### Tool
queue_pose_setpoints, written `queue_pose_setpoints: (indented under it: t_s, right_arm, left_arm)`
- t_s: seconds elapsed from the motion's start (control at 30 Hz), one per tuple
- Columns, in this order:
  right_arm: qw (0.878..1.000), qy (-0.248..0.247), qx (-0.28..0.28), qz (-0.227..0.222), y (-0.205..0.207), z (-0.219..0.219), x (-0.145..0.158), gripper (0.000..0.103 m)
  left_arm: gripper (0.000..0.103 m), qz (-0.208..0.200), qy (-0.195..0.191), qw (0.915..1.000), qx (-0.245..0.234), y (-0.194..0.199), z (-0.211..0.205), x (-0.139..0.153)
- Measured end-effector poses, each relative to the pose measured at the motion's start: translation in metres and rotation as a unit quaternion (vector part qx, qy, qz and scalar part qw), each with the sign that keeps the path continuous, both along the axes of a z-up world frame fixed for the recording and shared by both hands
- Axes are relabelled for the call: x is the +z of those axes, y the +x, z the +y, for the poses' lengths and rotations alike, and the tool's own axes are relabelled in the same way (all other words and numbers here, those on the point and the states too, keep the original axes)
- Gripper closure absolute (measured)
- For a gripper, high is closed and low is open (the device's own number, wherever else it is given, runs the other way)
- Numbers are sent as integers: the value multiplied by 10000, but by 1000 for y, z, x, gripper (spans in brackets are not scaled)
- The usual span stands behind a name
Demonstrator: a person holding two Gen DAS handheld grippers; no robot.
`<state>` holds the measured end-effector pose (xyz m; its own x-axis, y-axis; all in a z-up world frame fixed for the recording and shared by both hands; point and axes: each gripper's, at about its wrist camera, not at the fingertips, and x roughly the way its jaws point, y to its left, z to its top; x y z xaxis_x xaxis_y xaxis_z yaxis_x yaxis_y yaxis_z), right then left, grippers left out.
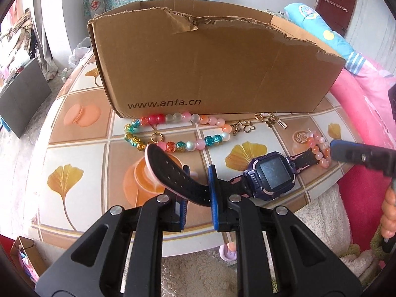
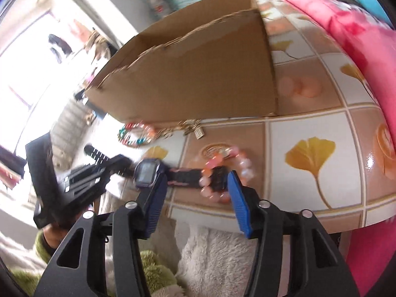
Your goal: Organize jewelry
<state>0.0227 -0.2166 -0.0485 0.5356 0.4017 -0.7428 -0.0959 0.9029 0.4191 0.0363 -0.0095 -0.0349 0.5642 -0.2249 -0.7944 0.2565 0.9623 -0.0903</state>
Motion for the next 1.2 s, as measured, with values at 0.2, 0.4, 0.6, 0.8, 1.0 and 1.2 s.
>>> queue_pose_setpoints:
  t_s: [0.2, 0.4, 0.6, 0.8, 1.0, 1.2]
  right_arm:
    - [9855, -1565, 556, -348, -9, 39, 2, 64]
    - [9634, -2615, 508, -294, -6, 40, -6, 79]
    - [9653, -2587, -301, -199, 9, 6, -2, 80]
    - [9847, -1661, -438, -295, 16, -10, 5, 80]
    - [9980, -620, 79, -19, 18, 1, -1, 79]
    - [9992, 85, -49, 382, 37, -5, -25, 78]
  left_arm:
    - [89, -42, 16, 10000, 42, -7, -3, -2]
    - [89, -94, 74, 9999, 21, -9, -3, -2]
    - [88, -126, 88, 9999, -26, -9, -1, -2]
    - [88, -120, 125, 9998, -36, -7, -1, -2]
    - [88, -133, 143, 9998, -34, -7, -2, -2]
    - [88, -132, 151, 9998, -17, -7, -2, -2]
